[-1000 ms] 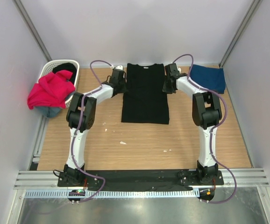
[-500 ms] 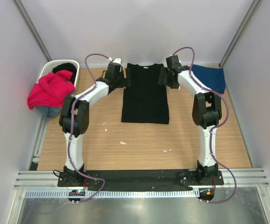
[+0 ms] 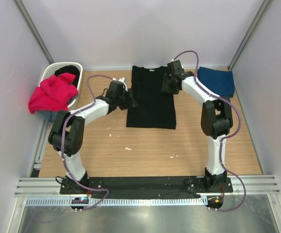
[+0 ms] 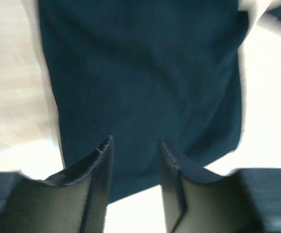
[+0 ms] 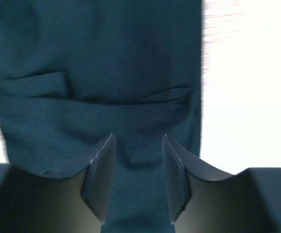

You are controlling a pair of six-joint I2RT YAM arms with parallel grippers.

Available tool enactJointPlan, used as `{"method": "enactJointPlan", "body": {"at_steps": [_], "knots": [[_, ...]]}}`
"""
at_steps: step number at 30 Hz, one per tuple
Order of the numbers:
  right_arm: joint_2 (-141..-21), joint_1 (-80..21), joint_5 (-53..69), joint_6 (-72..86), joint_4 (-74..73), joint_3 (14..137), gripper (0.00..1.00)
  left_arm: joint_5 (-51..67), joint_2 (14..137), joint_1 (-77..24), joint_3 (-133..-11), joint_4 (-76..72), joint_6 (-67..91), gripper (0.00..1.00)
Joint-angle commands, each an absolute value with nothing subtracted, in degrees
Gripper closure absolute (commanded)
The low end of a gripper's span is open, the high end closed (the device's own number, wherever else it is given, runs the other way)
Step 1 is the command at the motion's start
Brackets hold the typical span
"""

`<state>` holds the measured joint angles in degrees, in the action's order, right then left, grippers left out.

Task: Fold and stack the t-shirts
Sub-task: Fold the tshirt

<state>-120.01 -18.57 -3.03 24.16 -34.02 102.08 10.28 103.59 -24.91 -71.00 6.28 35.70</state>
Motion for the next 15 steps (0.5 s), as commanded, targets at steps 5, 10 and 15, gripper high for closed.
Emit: {"method": "enactJointPlan", "body": {"at_steps": [5, 10, 15], "knots": [[-124.4, -17.8, -8.9, 23.9, -34.5, 104.5, 0.53, 14.8, 105.6, -27.6, -66.6, 3.4, 38.7, 0.70], [-127.2, -17.8, -9.6, 23.8, -37.1, 106.1, 0.58, 14.4, 105.8, -27.9, -63.3, 3.4, 39.8, 0.73], [-126.3, -17.6, -12.6, 23.8, -35.8, 104.4, 0.73, 13.6, 106.3, -28.3, -61.4, 3.7, 39.9, 0.75]]}}
